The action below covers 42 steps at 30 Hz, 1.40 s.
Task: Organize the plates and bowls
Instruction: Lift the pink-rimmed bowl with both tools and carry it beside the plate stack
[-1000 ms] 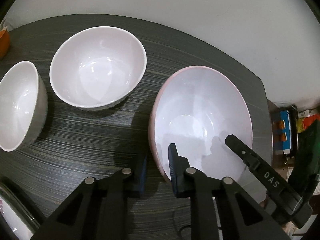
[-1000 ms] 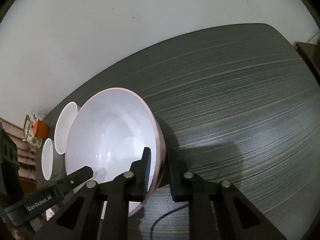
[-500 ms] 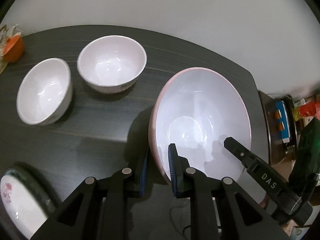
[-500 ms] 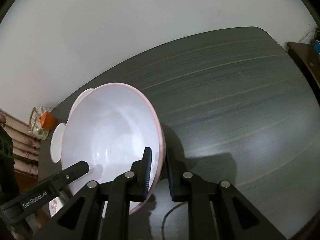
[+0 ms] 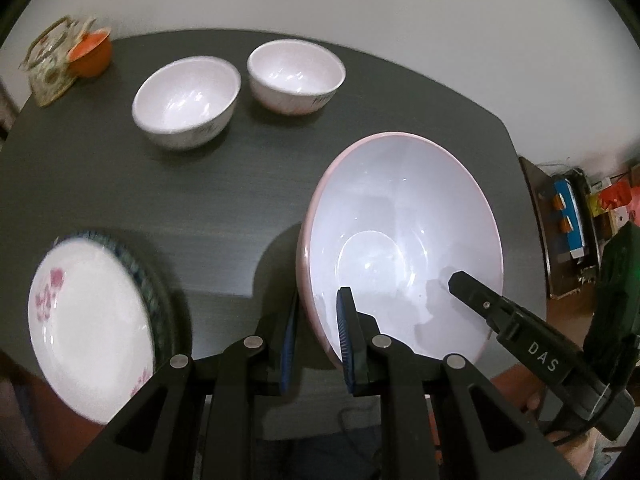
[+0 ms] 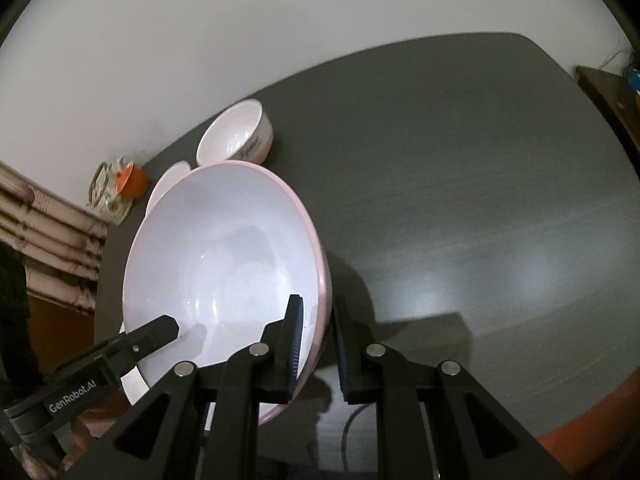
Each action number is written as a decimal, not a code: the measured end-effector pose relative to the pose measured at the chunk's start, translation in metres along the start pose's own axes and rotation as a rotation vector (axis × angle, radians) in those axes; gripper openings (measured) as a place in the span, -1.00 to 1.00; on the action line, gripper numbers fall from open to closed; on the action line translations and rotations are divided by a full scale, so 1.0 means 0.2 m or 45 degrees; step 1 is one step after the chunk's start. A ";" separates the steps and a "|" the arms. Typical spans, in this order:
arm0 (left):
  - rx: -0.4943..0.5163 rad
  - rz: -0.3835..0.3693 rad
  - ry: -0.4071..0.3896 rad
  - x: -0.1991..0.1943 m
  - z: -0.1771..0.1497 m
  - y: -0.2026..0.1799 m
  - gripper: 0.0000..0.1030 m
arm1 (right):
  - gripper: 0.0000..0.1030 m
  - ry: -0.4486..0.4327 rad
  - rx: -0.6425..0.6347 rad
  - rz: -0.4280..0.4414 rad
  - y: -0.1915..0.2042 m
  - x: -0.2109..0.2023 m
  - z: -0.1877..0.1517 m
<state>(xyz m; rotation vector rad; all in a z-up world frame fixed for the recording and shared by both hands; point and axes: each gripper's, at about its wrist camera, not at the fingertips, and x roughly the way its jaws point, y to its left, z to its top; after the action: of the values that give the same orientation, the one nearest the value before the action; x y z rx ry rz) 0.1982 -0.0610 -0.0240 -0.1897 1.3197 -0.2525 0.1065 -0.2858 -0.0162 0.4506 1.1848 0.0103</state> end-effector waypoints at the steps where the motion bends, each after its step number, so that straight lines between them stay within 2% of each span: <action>1: -0.007 -0.003 0.009 0.00 -0.03 0.02 -0.68 | -0.70 0.005 -0.006 -0.003 0.01 0.00 -0.02; 8: -0.036 -0.005 0.043 0.03 -0.18 0.13 -0.68 | -0.70 0.040 -0.018 -0.022 0.12 0.08 -0.17; 19: -0.050 0.016 0.088 0.08 -0.28 0.20 -0.68 | -0.69 0.079 -0.033 -0.035 0.09 0.11 -0.29; 42: -0.015 0.043 0.103 0.17 -0.28 0.18 -0.68 | -0.64 0.093 -0.008 -0.058 0.07 0.18 -0.32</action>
<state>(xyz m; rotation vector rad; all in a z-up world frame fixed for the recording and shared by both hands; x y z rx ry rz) 0.1534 -0.0354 -0.0784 -0.1681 1.4035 -0.2260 0.0672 -0.2428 -0.0615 0.4207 1.2666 -0.0089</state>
